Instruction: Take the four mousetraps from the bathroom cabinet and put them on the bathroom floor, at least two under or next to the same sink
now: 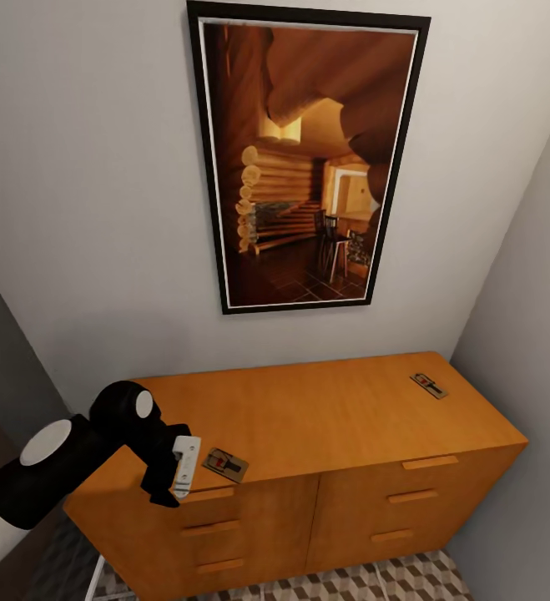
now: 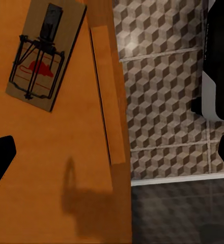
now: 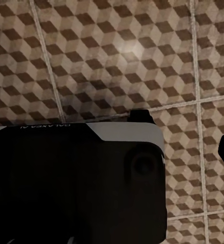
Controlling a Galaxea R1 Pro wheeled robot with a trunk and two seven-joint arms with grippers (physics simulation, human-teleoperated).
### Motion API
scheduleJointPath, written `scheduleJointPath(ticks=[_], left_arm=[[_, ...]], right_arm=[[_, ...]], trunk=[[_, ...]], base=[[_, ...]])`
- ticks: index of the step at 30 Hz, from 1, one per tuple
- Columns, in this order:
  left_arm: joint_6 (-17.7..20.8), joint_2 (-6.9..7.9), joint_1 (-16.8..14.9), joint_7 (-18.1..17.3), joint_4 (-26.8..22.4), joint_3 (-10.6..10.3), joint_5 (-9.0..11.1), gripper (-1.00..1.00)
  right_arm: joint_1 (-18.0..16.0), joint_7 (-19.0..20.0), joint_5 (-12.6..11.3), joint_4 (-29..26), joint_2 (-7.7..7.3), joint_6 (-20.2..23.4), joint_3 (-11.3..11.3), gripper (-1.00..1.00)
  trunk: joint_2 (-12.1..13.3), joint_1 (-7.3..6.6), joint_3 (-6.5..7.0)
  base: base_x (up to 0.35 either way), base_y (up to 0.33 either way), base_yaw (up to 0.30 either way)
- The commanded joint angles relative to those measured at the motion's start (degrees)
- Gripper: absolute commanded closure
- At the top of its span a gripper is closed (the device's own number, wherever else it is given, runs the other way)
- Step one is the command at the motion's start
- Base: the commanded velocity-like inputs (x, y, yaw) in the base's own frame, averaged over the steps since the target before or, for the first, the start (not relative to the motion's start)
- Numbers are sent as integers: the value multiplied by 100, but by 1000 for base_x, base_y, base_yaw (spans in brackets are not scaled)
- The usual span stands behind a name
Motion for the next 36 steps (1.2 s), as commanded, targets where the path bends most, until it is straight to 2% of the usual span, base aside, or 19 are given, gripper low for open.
scheduleJointPath(ticks=[1,7,13,16,24,36], left_arm=[[61,-19,-10,-37,-7,-11,-39,-100],[70,-182,-6,-37,-7,-10,-67,-100],[84,-443,-8,-37,0,-10,-149,-100],[86,-520,-6,-37,1,-10,-211,-100],[90,-660,-6,-37,1,-10,-403,-100],[93,-691,-7,-37,-1,-10,-443,-100]], right_arm=[[-3,-25,-49,-9,1,31,49,-100],[-3,-25,-47,-9,1,29,49,-100],[-3,-25,-47,-9,8,29,49,-100],[-3,-26,-50,-9,6,29,49,-100],[-3,-28,-47,-9,2,29,49,-100],[-3,-27,-47,-9,1,25,49,-100]], trunk=[[-13,4,-13],[-13,4,-13],[-13,4,-13],[-13,4,-13],[-13,4,-13],[-13,4,-13]], base=[[0,0,0],[0,0,0],[0,0,0],[0,0,0],[0,0,0],[0,0,0]])
